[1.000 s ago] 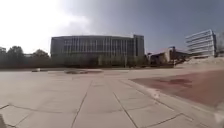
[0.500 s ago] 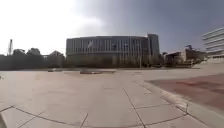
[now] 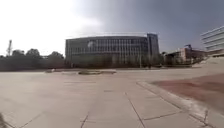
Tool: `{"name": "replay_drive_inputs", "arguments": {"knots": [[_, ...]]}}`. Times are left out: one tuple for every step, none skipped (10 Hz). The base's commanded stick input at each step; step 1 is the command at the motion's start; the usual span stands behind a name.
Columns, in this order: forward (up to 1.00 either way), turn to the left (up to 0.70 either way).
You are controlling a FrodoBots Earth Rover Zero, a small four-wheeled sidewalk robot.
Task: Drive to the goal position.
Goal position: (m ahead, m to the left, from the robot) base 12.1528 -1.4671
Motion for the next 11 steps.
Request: {"name": "replay_drive_inputs", "arguments": {"knots": [[0.7,0.0],[0.7,0.0],[0.7,0.0],[0.7,0.0],[0.7,0.0],[0.7,0.0],[0.7,0.0],[0.7,0.0],[0.7,0.0],[0.7,0.0],[0.7,0.0]]}}
